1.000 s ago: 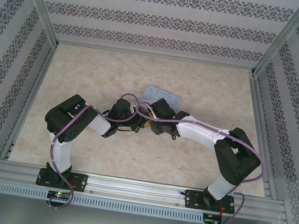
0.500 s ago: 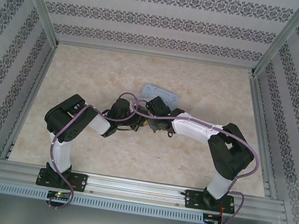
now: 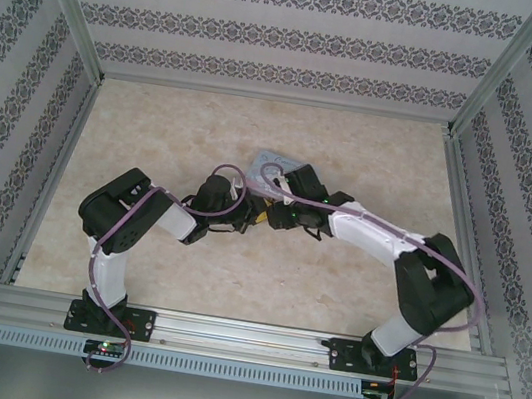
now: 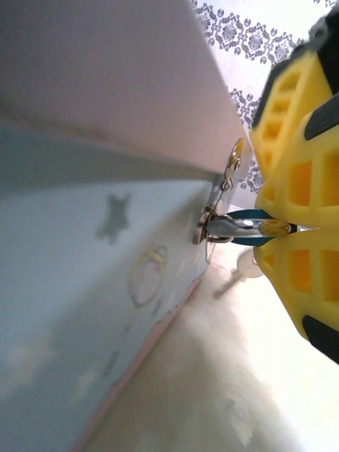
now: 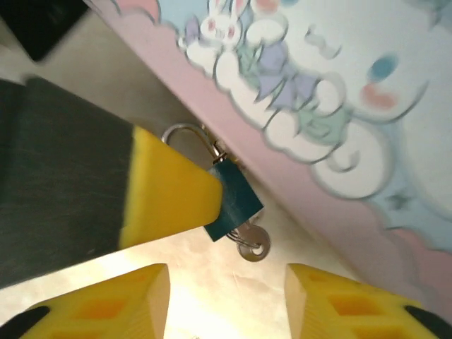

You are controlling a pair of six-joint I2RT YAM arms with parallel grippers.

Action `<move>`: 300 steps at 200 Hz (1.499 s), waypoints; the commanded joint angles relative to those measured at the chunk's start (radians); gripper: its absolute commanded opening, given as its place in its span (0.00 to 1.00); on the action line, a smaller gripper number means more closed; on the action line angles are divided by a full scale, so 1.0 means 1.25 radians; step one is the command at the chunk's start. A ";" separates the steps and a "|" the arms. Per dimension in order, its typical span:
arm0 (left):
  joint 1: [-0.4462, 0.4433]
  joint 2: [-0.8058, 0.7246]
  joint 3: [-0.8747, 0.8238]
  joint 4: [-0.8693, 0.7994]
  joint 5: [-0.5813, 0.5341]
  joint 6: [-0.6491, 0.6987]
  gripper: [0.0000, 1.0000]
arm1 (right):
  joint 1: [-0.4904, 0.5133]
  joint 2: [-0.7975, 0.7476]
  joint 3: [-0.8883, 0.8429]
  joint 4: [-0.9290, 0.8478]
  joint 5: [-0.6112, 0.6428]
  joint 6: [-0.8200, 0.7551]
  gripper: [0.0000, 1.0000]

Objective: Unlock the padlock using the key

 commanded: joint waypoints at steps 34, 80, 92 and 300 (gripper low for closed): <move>-0.009 -0.013 -0.008 -0.033 0.037 0.036 0.00 | -0.033 -0.086 -0.098 0.085 -0.101 0.155 0.53; -0.007 -0.034 -0.010 -0.084 0.036 0.077 0.00 | -0.027 -0.062 -0.156 0.179 -0.151 0.250 0.53; -0.007 -0.040 -0.008 -0.096 0.037 0.087 0.00 | -0.030 -0.050 -0.159 0.194 -0.147 0.259 0.53; 0.050 -0.271 0.033 -0.439 0.014 0.294 0.73 | -0.183 0.114 0.008 0.301 -0.268 0.326 0.52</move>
